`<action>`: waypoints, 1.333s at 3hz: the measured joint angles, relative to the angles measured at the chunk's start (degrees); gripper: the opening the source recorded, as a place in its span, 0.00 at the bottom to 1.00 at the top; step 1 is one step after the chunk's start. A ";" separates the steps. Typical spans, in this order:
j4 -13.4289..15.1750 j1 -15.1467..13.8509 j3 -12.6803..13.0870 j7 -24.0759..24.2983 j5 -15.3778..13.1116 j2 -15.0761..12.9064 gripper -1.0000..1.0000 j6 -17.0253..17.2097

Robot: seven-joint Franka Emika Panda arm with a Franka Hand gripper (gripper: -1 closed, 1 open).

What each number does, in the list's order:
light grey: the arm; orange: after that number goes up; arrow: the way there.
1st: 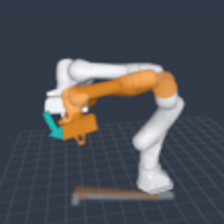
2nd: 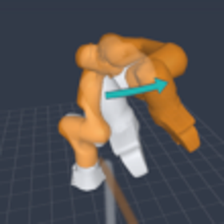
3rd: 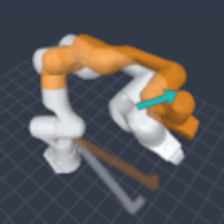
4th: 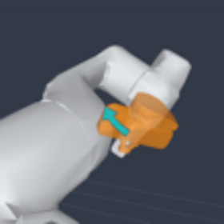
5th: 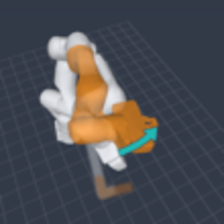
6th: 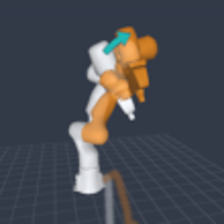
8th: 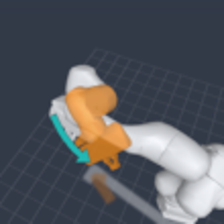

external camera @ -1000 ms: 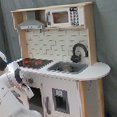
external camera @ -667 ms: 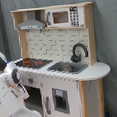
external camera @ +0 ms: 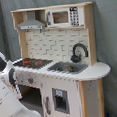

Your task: Play with the kitchen

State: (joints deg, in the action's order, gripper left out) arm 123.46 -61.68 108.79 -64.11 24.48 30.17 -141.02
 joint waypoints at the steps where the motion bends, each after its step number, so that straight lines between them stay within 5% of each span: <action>1: 0.15 4.20 0.01 3.93 0.44 -0.94 0.00 0.02; 3: 0.34 10.58 -6.93 8.56 0.30 -1.16 0.00 5.96; 4: 0.35 10.81 -7.30 8.67 0.28 -1.16 0.00 6.22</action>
State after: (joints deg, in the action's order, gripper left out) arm 123.81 -50.87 101.48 -55.45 24.77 29.01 -134.80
